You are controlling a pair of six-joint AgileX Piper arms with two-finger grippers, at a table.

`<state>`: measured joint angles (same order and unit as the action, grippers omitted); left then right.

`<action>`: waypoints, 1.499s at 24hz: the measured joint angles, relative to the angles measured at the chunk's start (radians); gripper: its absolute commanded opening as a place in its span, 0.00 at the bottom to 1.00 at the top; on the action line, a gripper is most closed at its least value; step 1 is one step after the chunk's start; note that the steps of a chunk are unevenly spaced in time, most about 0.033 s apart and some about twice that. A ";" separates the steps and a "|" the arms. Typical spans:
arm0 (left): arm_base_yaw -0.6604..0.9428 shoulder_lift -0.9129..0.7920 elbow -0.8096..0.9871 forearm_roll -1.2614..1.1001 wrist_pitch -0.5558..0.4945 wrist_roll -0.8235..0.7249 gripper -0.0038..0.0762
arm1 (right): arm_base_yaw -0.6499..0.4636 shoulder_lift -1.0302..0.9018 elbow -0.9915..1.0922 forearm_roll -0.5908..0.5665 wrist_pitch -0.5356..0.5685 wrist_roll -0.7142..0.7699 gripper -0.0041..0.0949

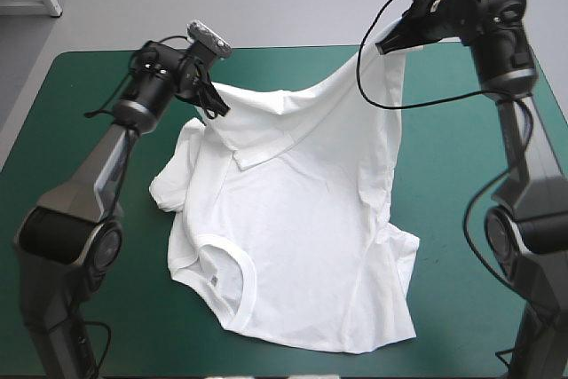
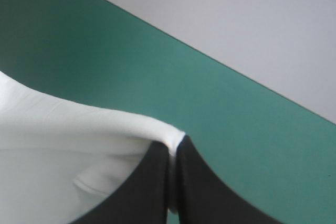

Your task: Fold the cloth

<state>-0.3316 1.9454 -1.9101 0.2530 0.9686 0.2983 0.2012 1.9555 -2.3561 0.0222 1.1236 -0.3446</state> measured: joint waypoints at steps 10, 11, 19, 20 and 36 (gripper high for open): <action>0.011 0.205 -0.180 -0.025 0.016 -0.016 0.07 | -0.049 0.255 -0.193 0.027 -0.029 0.009 0.08; 0.018 0.205 -0.184 -0.037 0.016 -0.017 0.10 | -0.049 0.261 -0.195 0.024 -0.029 0.014 0.21; 0.089 0.199 -0.186 -0.134 0.042 -0.020 0.64 | -0.059 0.259 -0.212 -0.035 -0.046 0.079 0.71; 0.089 0.179 -0.186 -0.154 0.055 -0.020 0.63 | -0.059 0.238 -0.224 -0.036 -0.029 0.093 0.69; 0.094 -0.565 0.370 -0.207 0.213 -0.109 0.58 | -0.056 -0.434 0.239 0.356 0.107 0.073 0.53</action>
<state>-0.2378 1.3800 -1.5405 0.0463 1.1812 0.1888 0.1456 1.5220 -2.1167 0.3779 1.2308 -0.2715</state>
